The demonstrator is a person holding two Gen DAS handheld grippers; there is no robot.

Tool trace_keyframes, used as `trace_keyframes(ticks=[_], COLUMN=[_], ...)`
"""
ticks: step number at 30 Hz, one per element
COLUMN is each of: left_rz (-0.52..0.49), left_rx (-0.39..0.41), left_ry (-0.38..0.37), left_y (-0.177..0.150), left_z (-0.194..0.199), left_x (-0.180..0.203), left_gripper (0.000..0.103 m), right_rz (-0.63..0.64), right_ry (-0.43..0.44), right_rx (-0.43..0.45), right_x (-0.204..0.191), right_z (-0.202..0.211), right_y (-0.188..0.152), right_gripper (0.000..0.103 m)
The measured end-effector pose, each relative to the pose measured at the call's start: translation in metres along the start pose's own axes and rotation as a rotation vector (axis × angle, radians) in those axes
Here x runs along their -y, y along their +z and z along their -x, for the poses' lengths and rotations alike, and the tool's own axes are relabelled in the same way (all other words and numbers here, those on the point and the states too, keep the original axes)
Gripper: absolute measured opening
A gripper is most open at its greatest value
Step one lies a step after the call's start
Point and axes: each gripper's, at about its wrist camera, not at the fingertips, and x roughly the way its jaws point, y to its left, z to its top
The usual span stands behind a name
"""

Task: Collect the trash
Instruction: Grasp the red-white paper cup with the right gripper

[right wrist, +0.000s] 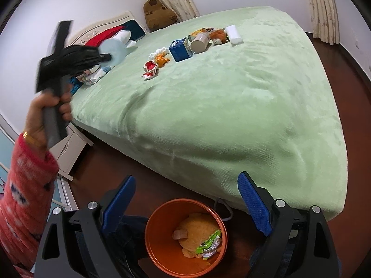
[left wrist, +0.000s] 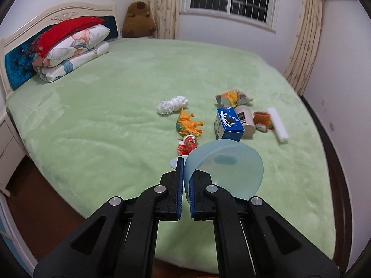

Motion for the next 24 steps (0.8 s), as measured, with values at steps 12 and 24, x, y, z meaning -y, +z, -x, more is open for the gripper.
trace_keyframes(ticks=[12,24], left_rz=[0.037,0.079], left_rx=[-0.016,-0.024], left_ry=[-0.02,0.018], left_y=[-0.09,-0.133], left_z=[0.064,0.074], left_x=[-0.047,-0.077], left_gripper=[0.004,0.004], right_rz=[0.049,0.174], right_ry=[0.015,0.034], right_rx=[0.02,0.041], right_x=[-0.028,-0.09], right_z=[-0.033,-0.151], right_y=[0.041,0.179], right_gripper=[0.088,0.088])
